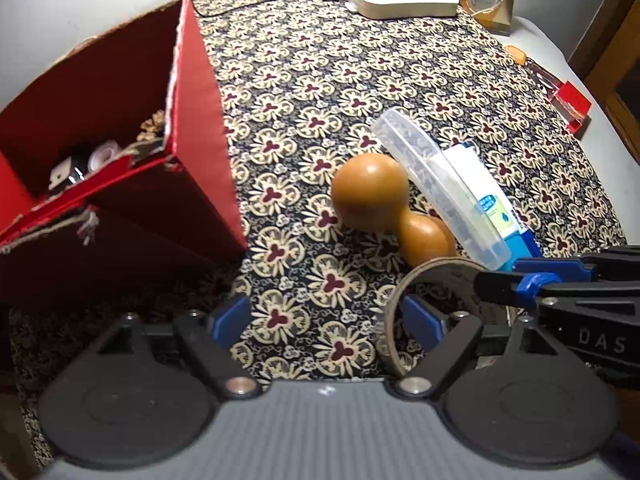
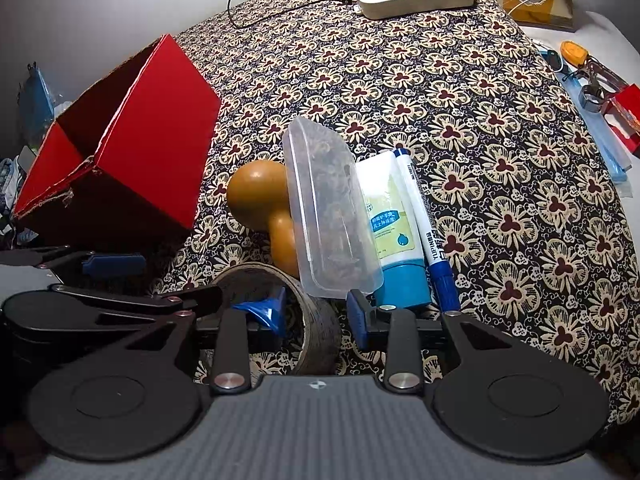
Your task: Organize rigid objects
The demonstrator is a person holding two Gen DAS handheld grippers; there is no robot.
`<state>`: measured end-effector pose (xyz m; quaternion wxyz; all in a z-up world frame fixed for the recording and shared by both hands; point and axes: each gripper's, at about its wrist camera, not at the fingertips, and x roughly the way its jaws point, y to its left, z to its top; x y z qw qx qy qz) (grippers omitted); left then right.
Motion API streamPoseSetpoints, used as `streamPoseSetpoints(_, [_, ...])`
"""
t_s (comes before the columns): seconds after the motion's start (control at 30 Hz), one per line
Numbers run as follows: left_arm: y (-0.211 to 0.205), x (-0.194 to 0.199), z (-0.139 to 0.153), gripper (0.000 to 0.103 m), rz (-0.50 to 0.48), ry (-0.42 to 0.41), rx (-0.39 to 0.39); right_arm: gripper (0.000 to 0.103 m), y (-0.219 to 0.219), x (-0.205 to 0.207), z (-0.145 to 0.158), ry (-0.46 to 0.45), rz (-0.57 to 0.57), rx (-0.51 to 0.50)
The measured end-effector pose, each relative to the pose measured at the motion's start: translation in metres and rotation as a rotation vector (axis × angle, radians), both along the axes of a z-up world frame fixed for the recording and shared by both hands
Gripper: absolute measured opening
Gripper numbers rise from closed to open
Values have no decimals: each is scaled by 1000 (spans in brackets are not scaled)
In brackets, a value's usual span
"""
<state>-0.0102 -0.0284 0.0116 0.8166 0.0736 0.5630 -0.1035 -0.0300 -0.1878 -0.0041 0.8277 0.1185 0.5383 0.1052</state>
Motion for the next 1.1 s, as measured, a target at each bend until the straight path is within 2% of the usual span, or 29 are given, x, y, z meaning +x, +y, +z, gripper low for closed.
streamPoseSetpoints(0.63, [-1,7,-10,83,-14,66,8,14,-3,3,-13,89,22,56])
streamPoseSetpoints(0.7, [-1,7,-13,74,-15,88,3,13,-2,4,-19,113,24,70])
streamPoseSetpoints(0.83, [-1,5,-19,66,-17,125,-17,9,-3,5,-27,137,8,77])
streamPoseSetpoints(0.9, [-2,4,-20,52,-26,133,-40,8,-4,6,-30,149,-2,89])
streamPoseSetpoints(0.93, [-3,4,-20,50,-32,134,-45,7,-5,7,-32,152,-5,91])
streamPoseSetpoints(1.0, [-5,3,-18,32,-44,137,-73,6,-5,7,-32,153,-7,100])
streamPoseSetpoints(1.1, [-9,1,-17,18,-67,144,-98,5,-5,5,-30,147,-5,108])
